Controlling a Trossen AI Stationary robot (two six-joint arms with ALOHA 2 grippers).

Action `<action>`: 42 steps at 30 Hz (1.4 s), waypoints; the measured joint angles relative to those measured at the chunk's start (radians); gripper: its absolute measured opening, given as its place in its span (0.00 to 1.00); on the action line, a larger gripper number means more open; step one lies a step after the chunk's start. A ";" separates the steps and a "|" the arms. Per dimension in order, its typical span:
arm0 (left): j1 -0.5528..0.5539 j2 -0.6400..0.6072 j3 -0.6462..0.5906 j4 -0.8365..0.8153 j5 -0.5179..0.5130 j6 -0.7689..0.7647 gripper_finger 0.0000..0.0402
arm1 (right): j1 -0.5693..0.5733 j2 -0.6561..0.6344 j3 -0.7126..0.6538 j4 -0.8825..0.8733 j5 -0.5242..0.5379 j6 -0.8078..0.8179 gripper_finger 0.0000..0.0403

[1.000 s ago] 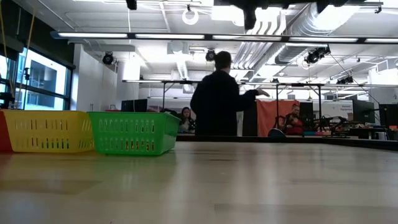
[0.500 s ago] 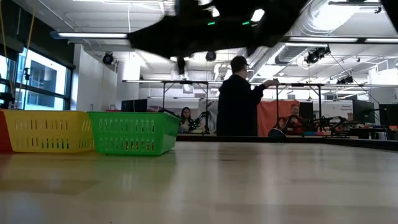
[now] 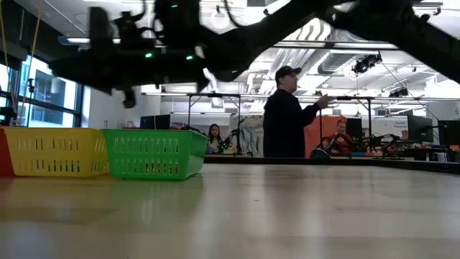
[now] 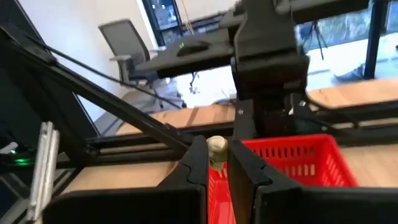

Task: Sort Halloween decoration
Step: Put the white skull toy into the red bin

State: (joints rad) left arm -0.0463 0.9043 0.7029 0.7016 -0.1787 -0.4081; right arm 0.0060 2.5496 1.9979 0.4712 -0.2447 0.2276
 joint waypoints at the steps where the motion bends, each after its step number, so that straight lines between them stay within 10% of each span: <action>1: 0.000 0.000 0.000 -0.001 0.000 -0.003 0.39 | 0.000 0.029 0.050 -0.031 -0.001 0.000 0.04; 10: 0.000 0.000 0.000 -0.003 0.000 -0.001 0.39 | 0.008 0.213 0.341 -0.173 0.063 0.000 0.04; 27: 0.000 0.000 0.000 -0.009 0.000 -0.001 0.39 | 0.010 0.219 0.325 -0.225 0.148 0.110 0.21; 42: 0.000 0.000 0.000 -0.009 0.000 0.000 0.39 | -0.013 0.209 0.352 -0.215 0.013 0.184 0.51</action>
State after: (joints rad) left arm -0.0467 0.9047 0.7029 0.6926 -0.1783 -0.4080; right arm -0.0071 2.7590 2.3500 0.2559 -0.2316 0.4115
